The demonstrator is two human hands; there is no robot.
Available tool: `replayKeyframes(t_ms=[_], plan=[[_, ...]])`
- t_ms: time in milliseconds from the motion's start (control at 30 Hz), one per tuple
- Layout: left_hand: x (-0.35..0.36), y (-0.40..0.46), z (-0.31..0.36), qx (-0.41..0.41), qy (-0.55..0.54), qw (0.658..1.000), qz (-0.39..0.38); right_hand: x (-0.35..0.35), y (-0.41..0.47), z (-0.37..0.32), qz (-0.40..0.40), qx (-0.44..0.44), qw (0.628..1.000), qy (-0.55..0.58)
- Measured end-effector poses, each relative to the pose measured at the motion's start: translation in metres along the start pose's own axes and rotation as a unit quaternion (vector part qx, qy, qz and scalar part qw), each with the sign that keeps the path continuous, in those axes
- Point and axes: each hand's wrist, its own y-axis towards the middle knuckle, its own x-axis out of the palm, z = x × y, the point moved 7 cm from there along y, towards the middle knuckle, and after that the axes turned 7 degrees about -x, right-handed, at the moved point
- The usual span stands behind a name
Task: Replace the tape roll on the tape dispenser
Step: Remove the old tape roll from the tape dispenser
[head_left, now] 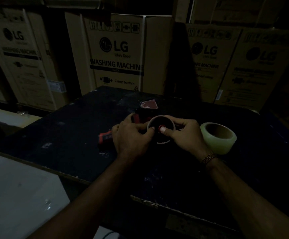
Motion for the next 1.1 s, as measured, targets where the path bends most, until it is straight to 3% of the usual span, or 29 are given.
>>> replayKeyframes(t_ms=[500, 767, 900, 1100], plan=[[0.016, 0.008, 0.007, -0.029, 0.017, 0.998, -0.053, -0.009, 0.002, 0.003, 0.047, 0.103, 0.993, 0.041], [0.018, 0.009, 0.004, -0.019, -0.021, 0.999, -0.017, -0.012, 0.003, -0.002, 0.017, 0.104, 0.994, 0.042], [0.033, 0.016, 0.002, -0.037, -0.084, 0.995, -0.043, -0.013, 0.004, 0.000, 0.004, 0.111, 0.993, 0.044], [0.035, 0.018, 0.023, -0.002, -0.036, 0.996, -0.086, -0.029, 0.011, 0.002, 0.039, 0.067, 0.996, -0.037]])
